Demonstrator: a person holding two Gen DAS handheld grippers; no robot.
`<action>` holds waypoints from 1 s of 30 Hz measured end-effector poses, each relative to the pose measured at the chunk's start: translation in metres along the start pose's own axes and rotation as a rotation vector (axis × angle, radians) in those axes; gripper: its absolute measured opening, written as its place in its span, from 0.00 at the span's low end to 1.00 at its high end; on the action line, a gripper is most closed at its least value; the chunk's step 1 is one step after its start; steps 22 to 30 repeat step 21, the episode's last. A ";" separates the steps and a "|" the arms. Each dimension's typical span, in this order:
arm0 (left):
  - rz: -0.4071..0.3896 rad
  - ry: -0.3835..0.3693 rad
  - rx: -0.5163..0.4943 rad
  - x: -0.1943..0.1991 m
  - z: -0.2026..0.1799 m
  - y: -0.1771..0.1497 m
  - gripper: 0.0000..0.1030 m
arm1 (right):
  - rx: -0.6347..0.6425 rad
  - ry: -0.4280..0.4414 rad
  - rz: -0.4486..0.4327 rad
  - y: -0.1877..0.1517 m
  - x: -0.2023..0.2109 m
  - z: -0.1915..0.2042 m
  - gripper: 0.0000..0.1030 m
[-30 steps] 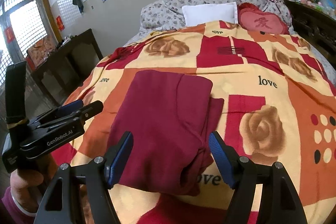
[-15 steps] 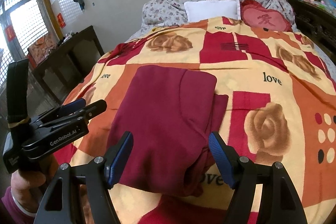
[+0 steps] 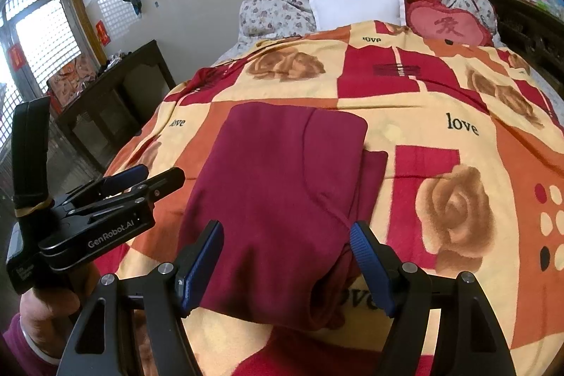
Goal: Fold small clothes
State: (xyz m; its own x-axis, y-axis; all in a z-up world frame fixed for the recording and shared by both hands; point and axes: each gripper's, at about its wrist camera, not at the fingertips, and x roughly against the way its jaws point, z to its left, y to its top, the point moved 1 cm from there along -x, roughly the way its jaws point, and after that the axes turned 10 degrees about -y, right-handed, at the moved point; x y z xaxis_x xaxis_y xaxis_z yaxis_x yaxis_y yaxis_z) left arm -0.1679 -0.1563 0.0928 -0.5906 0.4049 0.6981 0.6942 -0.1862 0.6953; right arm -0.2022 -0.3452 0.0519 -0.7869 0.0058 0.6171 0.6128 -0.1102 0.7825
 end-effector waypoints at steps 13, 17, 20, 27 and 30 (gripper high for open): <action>-0.006 -0.005 -0.014 -0.004 -0.001 -0.002 0.60 | -0.005 0.005 0.019 -0.004 -0.006 0.000 0.70; -0.008 -0.005 -0.022 -0.004 -0.002 -0.002 0.60 | -0.004 0.008 0.025 -0.004 -0.008 0.001 0.70; -0.007 0.001 -0.021 -0.004 -0.002 -0.001 0.60 | -0.005 0.010 0.027 -0.004 -0.008 0.001 0.70; -0.004 0.003 -0.019 -0.005 -0.002 -0.001 0.60 | -0.005 0.009 0.028 -0.004 -0.008 0.002 0.70; -0.004 0.003 -0.019 -0.005 -0.002 -0.001 0.60 | -0.005 0.009 0.028 -0.004 -0.008 0.002 0.70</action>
